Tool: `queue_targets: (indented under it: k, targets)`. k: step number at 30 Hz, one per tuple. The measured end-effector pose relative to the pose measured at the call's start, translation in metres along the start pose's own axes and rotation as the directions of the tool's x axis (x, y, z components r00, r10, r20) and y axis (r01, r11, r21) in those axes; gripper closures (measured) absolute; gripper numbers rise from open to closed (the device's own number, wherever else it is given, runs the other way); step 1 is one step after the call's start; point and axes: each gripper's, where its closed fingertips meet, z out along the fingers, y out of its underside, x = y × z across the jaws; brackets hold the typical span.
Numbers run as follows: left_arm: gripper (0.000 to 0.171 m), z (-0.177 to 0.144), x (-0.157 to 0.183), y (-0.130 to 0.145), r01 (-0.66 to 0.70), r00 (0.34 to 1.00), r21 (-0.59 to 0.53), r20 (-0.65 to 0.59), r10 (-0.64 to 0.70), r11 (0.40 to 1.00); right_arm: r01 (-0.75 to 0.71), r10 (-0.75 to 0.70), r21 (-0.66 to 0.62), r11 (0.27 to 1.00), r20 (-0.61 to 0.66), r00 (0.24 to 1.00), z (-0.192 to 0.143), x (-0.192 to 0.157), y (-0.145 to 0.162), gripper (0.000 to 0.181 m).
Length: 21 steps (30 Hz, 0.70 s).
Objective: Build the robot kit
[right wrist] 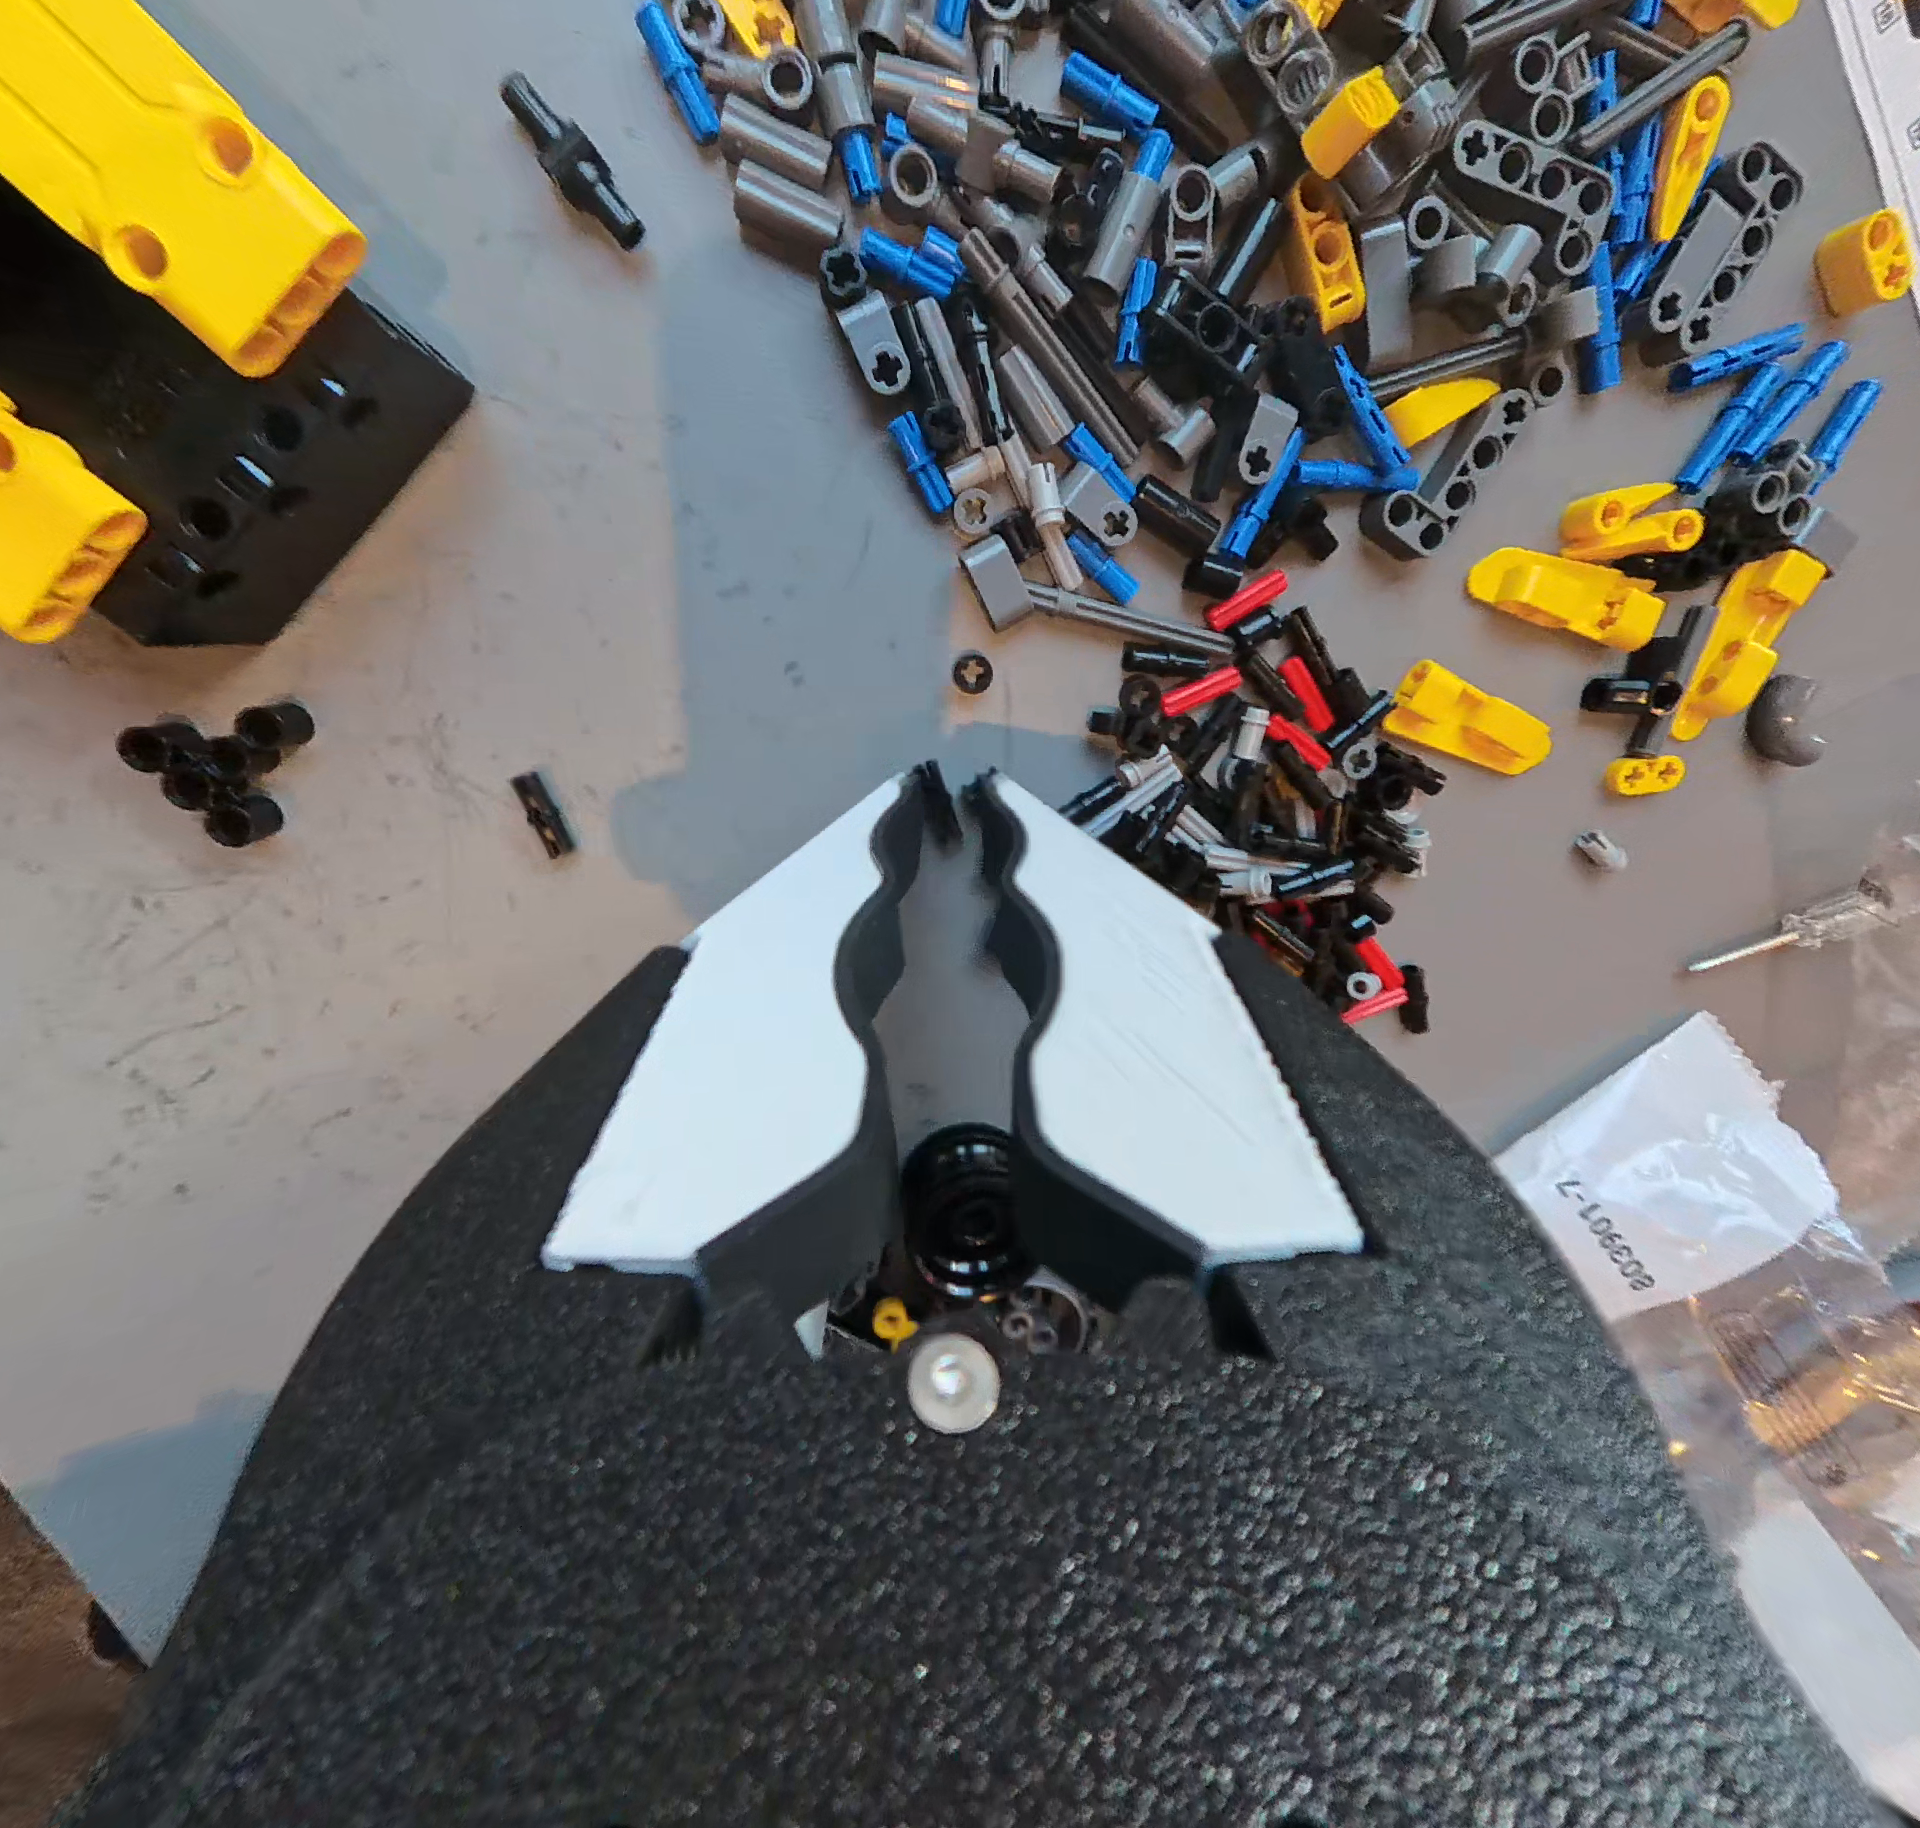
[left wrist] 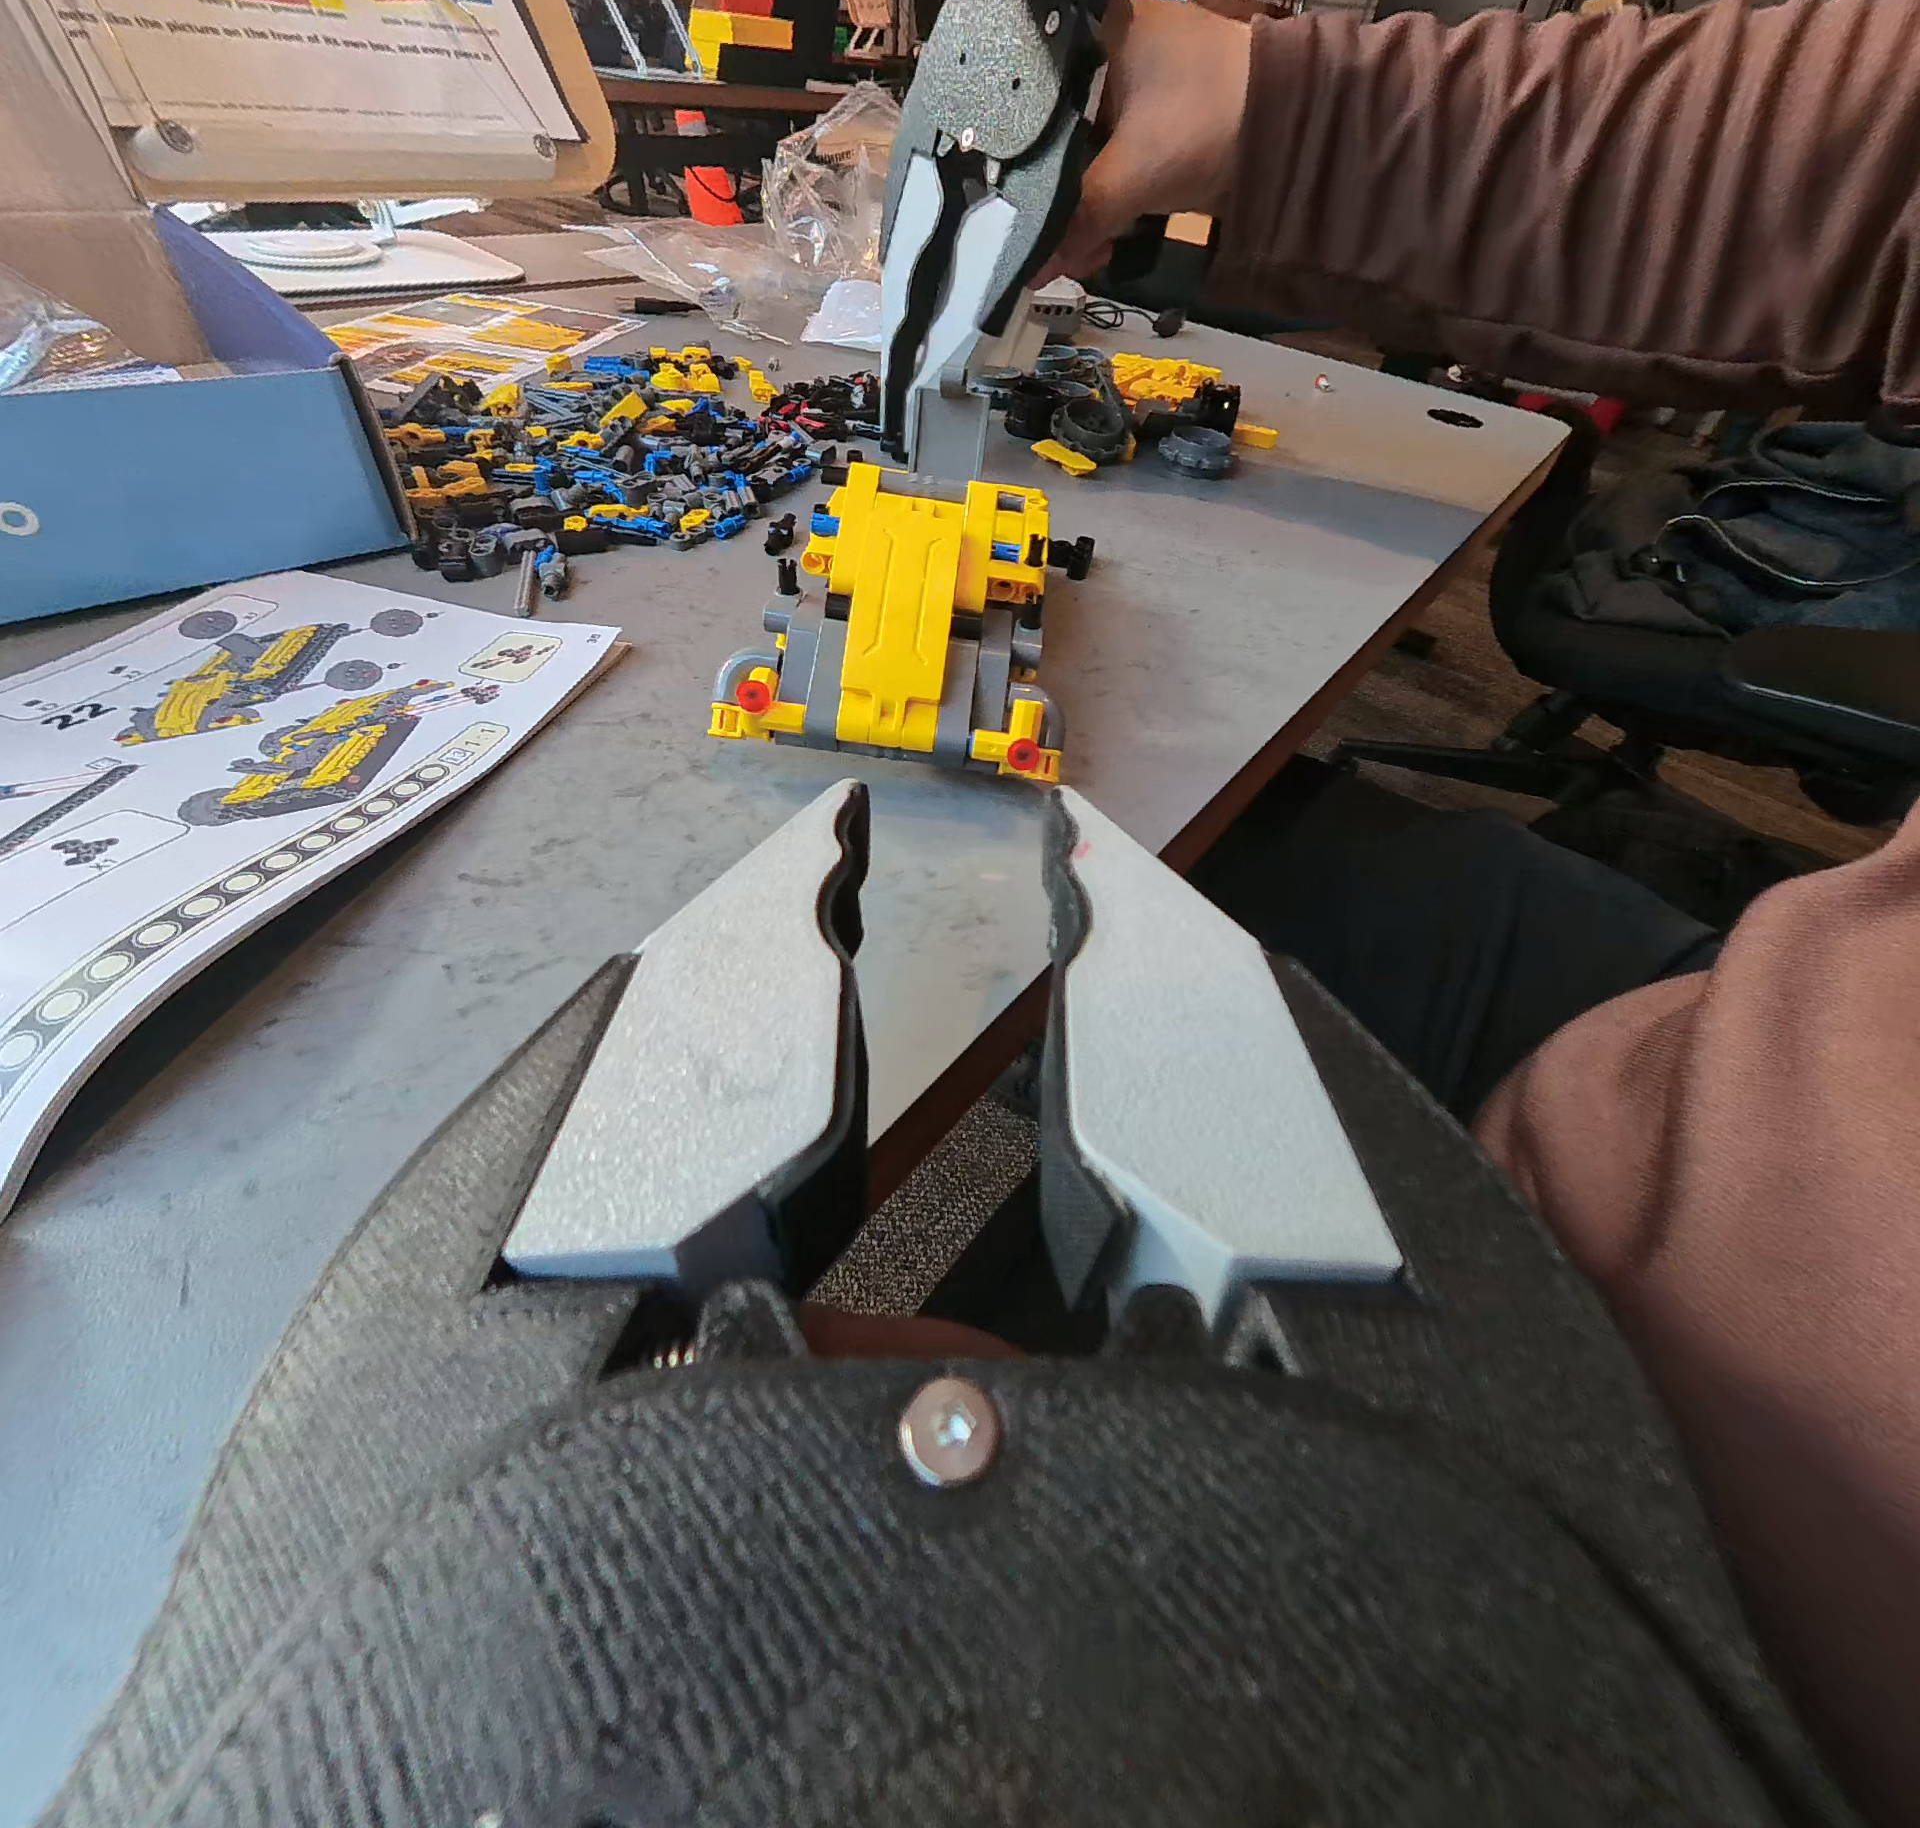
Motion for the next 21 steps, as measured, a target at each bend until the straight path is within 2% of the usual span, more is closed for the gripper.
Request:
queue_targets:
  k: [10, 16, 21]
  targets:
    - [0.141, 0.0, 0.0, 0.0, 0.003, 1.0, 0.001, -0.001, -0.003, 1.0, 0.075, -0.075, -0.026, 0.997, 0.003, 0.997, 0.001, -0.006, 0.002, 0.171]
    - [0.141, -0.001, -0.001, 0.0, -0.002, 1.0, 0.002, 0.005, 0.002, 1.0, 0.033, -0.032, -0.012, 0.999, 0.067, 0.997, 0.002, -0.011, 0.002, 0.179]
    - [0.141, -0.001, 0.0, 0.0, -0.005, 1.0, 0.001, 0.001, 0.005, 1.0, 0.023, -0.026, 0.021, 1.0, 0.135, 0.99, -0.001, -0.042, -0.002, 0.179]
